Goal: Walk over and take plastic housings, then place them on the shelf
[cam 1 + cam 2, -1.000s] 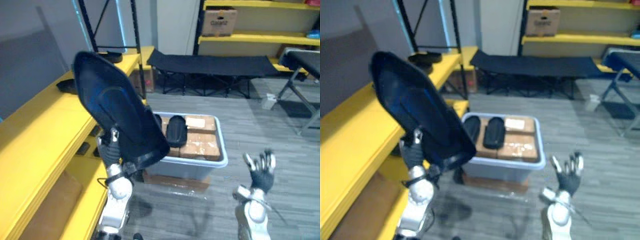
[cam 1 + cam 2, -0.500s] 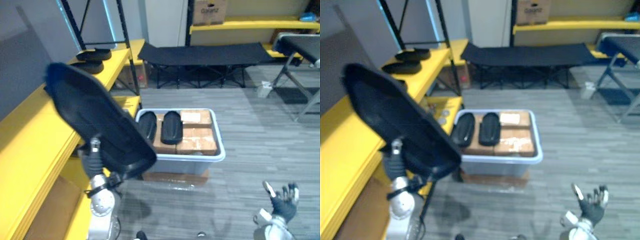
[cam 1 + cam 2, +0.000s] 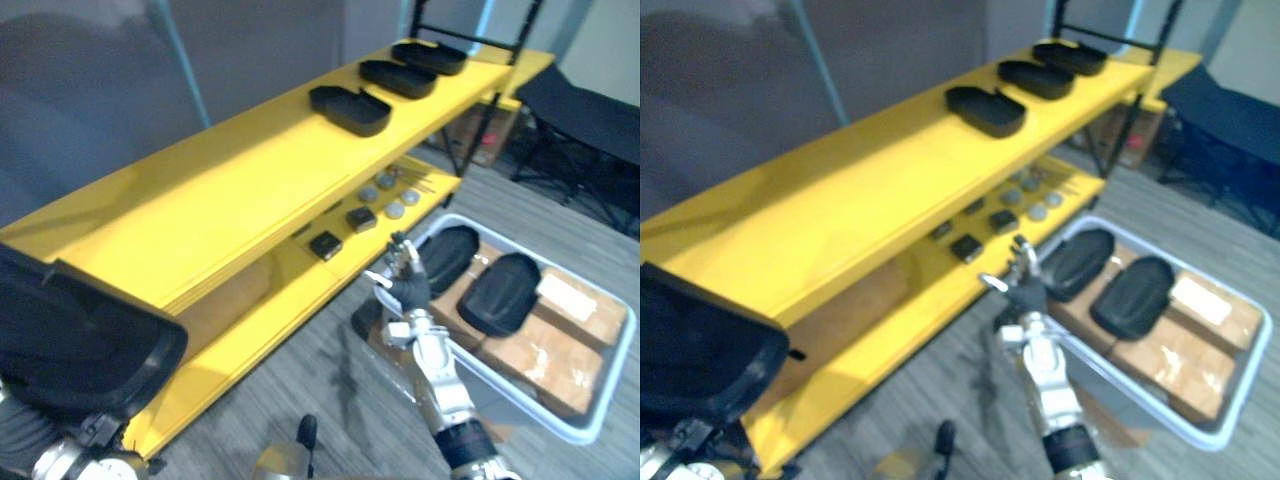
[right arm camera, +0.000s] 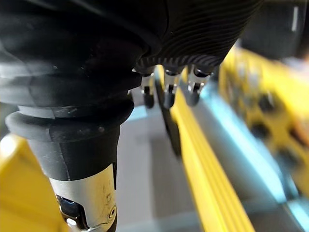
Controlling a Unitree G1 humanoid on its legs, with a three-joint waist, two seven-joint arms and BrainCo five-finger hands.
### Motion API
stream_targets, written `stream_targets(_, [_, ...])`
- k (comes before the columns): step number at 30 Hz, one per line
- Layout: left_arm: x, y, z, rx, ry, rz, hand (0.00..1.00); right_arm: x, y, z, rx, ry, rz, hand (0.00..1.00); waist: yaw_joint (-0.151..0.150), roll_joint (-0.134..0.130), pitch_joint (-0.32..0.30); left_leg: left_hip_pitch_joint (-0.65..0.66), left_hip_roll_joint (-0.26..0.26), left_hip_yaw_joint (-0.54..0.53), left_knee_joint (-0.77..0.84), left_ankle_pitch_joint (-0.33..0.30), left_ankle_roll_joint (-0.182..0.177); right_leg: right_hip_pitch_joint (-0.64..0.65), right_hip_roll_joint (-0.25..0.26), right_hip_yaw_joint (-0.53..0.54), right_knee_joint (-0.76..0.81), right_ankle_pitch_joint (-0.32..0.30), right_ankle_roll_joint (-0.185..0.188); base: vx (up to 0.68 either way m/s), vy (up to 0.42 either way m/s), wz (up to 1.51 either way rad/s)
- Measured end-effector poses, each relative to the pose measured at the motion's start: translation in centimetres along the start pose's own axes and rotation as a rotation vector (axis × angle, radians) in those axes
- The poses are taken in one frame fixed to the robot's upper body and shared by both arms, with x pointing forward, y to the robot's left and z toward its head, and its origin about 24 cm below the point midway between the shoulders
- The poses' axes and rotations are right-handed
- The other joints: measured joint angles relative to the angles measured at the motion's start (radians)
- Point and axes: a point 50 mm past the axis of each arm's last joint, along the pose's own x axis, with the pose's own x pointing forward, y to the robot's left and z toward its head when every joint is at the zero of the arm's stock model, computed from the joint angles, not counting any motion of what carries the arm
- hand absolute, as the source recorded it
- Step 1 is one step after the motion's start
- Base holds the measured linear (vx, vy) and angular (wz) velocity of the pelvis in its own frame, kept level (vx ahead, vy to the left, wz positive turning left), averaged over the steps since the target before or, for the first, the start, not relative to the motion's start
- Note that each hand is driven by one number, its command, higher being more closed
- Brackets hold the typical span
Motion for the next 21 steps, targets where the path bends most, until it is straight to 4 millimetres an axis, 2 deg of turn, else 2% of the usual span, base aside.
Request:
stream_targets(1, [0.0, 0.1, -0.1, 0.006, 0.006, -0.003, 1.00, 0.0, -0.1, -0.1, -0.003, 0.005, -0.001, 0.00, -0.001, -0.008, 0.005, -0.001, -0.003, 0.001, 0.004, -0.003, 0.004, 0.007, -0.002, -0.012, 0.000, -0.001, -0.001, -0.01, 0.013, 0.32])
stream_targets(2, [0.0, -0.3, -0.3, -0.001, 0.009, -0.027, 1.00, 0.0, -0.5, 0.0, -0.010, 0.004, -0.010, 0.00, -0.012, -0.018, 0.028, -0.050, 0.000, 0.037, 0.095, -0.049, 0.024, 0.031, -0.004, -0.051, -0.004, -0.001, 0.000, -0.05, 0.019, 0.64])
stream_targets(3, [0.1, -0.8, -0.4, -0.021, 0.005, -0.052, 1.00, -0.1, -1.0, 0.0, -0.018, 0.007, -0.023, 0.00, -0.031, -0.019, 0.050, -0.084, 0.027, 0.114, 0.196, -0.099, 0.034, 0.060, 0.004, -0.083, -0.011, -0.001, 0.000, -0.07, 0.018, 0.78])
stream_targets(5, [0.2, -2.2, -0.7, -0.080, 0.020, -0.109, 1.00, -0.8, -2.3, -0.5, -0.048, 0.033, -0.048, 0.00, -0.043, -0.017, 0.062, -0.127, 0.076, 0.200, 0.325, -0.164, 0.041, 0.088, 0.008, -0.116, -0.013, -0.021, 0.011, -0.05, 0.003, 0.52])
stream_targets(7, [0.0, -2.6, -0.8, -0.101, 0.034, -0.137, 1.00, -1.0, -2.6, -0.7, -0.062, 0.039, -0.045, 0.00, -0.048, -0.020, 0.061, -0.142, 0.055, 0.197, 0.330, -0.168, 0.043, 0.082, -0.003, -0.124, -0.012, -0.061, 0.003, -0.01, -0.011, 0.17])
stream_targets(8, [-0.2, -3.2, -0.8, -0.115, 0.036, -0.172, 1.00, -1.0, -2.8, -0.6, -0.081, 0.036, -0.043, 0.00, -0.056, -0.024, 0.063, -0.145, 0.048, 0.196, 0.327, -0.168, 0.043, 0.080, -0.006, -0.123, -0.009, -0.073, 0.015, -0.04, -0.017, 0.37])
stream_targets(10, [-0.5, -5.4, -0.3, -0.185, 0.017, -0.310, 1.00, -1.6, -3.8, -0.7, -0.101, 0.043, -0.066, 0.00, -0.089, -0.023, 0.067, -0.148, 0.023, 0.192, 0.281, -0.167, 0.042, 0.045, -0.006, -0.065, 0.028, -0.142, 0.002, -0.08, -0.013, 0.76])
stream_targets(11, [-0.6, -6.0, 0.0, -0.202, 0.000, -0.350, 1.00, -1.9, -4.1, -0.7, -0.101, 0.042, -0.073, 0.00, -0.103, -0.025, 0.068, -0.151, 0.015, 0.189, 0.270, -0.158, 0.044, 0.031, -0.007, -0.036, 0.050, -0.159, -0.009, -0.08, 0.001, 1.03])
stream_targets(12, [-0.8, -7.4, 0.5, -0.240, -0.032, -0.429, 1.00, -2.5, -4.8, -0.6, -0.102, 0.041, -0.093, 0.00, -0.124, -0.025, 0.068, -0.161, -0.004, 0.162, 0.249, -0.117, 0.052, 0.006, -0.008, 0.014, 0.103, -0.198, -0.014, -0.02, 0.006, 1.04])
stream_targets(13, [-0.9, -8.7, 1.1, -0.279, -0.070, -0.516, 1.00, -3.3, -5.3, -0.6, -0.107, 0.037, -0.112, 0.00, -0.136, -0.025, 0.070, -0.162, -0.028, 0.119, 0.224, -0.082, 0.057, -0.002, -0.009, 0.063, 0.145, -0.215, -0.035, 0.00, 0.012, 1.07])
stream_targets(15, [-0.9, -10.6, 2.2, -0.318, -0.143, -0.648, 1.00, -4.3, -6.2, -0.4, -0.130, 0.028, -0.128, 0.00, -0.164, -0.030, 0.071, -0.158, -0.052, 0.064, 0.175, -0.044, 0.056, -0.034, -0.010, 0.137, 0.224, -0.209, -0.033, 0.04, 0.020, 1.07])
stream_targets(16, [-0.7, -11.7, 3.3, -0.318, -0.233, -0.742, 1.00, -4.5, -6.6, 0.0, -0.151, 0.002, -0.122, 0.00, -0.172, -0.036, 0.074, -0.157, -0.051, 0.037, 0.131, -0.009, 0.057, -0.078, -0.013, 0.159, 0.301, -0.209, -0.033, 0.04, -0.003, 0.82])
stream_targets(17, [-0.6, -12.1, 3.7, -0.316, -0.260, -0.776, 1.00, -4.3, -6.7, 0.2, -0.158, -0.016, -0.114, 0.00, -0.172, -0.040, 0.076, -0.156, -0.047, 0.031, 0.117, 0.005, 0.056, -0.096, -0.016, 0.164, 0.330, -0.209, -0.033, 0.05, -0.042, 0.39])
stream_targets(19, [-0.2, -12.7, 4.3, -0.307, -0.313, -0.832, 1.00, -2.6, -6.6, 2.0, -0.199, -0.111, -0.057, 0.00, -0.173, -0.050, 0.092, -0.156, -0.038, 0.039, 0.106, 0.021, 0.058, -0.154, -0.040, 0.182, 0.414, -0.215, -0.036, 0.07, -0.070, -0.12])
stream_targets(20, [-0.1, -12.8, 4.3, -0.308, -0.313, -0.832, 1.00, -2.0, -6.5, 2.6, -0.212, -0.143, -0.044, 0.00, -0.171, -0.047, 0.095, -0.159, -0.034, 0.050, 0.107, 0.021, 0.058, -0.168, -0.043, 0.192, 0.425, -0.226, -0.047, 0.05, -0.075, -0.41])
stream_targets(21, [0.1, -13.2, 4.1, -0.319, -0.307, -0.827, 1.00, -0.8, -6.3, 4.1, -0.237, -0.219, -0.017, 0.00, -0.163, -0.039, 0.112, -0.167, -0.028, 0.067, 0.112, 0.021, 0.058, -0.182, -0.043, 0.204, 0.419, -0.241, -0.070, -0.01, -0.079, -0.43])
